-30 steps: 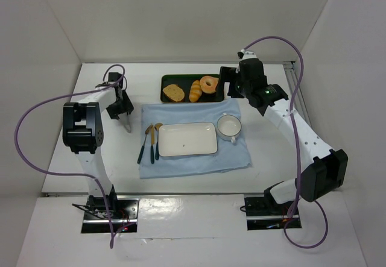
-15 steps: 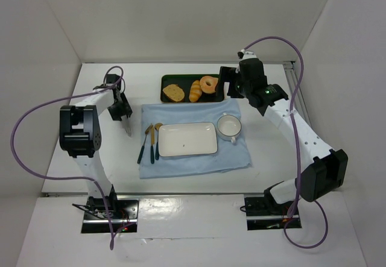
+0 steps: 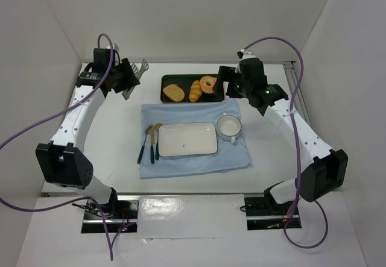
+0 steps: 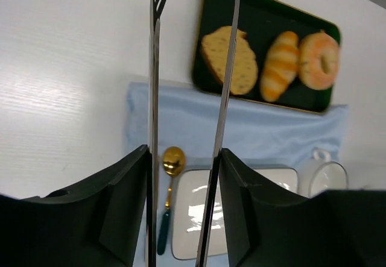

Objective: Place the bread

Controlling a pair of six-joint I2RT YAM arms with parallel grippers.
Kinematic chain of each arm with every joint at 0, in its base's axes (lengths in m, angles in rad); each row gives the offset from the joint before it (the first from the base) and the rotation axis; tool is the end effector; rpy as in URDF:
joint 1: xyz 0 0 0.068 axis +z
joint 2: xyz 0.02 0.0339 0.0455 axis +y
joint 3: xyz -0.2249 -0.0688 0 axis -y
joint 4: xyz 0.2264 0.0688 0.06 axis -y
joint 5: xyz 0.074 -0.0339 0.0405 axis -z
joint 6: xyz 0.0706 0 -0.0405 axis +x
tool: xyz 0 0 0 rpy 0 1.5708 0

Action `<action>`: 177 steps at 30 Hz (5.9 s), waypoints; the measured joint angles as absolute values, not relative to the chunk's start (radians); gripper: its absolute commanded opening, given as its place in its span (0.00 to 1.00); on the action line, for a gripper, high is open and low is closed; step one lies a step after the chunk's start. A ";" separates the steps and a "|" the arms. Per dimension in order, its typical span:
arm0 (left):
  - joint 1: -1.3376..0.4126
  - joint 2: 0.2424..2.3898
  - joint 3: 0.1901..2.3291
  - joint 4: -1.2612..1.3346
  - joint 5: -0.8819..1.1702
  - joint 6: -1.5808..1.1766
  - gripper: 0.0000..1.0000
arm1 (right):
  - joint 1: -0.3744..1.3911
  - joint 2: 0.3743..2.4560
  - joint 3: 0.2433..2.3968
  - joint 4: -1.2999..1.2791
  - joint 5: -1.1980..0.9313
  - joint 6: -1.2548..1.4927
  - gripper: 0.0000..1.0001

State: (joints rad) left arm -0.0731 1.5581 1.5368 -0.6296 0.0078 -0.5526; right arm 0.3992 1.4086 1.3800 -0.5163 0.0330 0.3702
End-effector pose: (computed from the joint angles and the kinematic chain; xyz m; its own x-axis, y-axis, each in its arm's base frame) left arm 0.3588 -0.0268 0.3059 -0.5559 -0.4856 -0.6747 -0.2498 0.8717 -0.4216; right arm 0.3099 0.1282 0.3140 -0.5764 0.1493 -0.8034 -0.1651 0.9416 0.2935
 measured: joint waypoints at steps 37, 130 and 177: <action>-0.449 2.028 1.949 -0.639 0.212 -0.554 0.59 | 0.294 1.268 1.281 -0.510 0.036 0.377 0.99; -0.456 2.215 2.069 -0.679 0.165 -0.555 0.32 | 0.250 1.253 1.234 -0.508 -0.001 0.377 0.99; -0.648 1.077 0.986 -0.713 0.045 -0.659 0.29 | 0.230 1.528 1.495 -0.437 -0.089 0.430 0.99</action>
State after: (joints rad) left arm -0.6483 1.0775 0.9855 -0.7132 0.0448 -0.6586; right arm 0.2302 1.5284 1.4952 -0.4366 -0.0891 0.4297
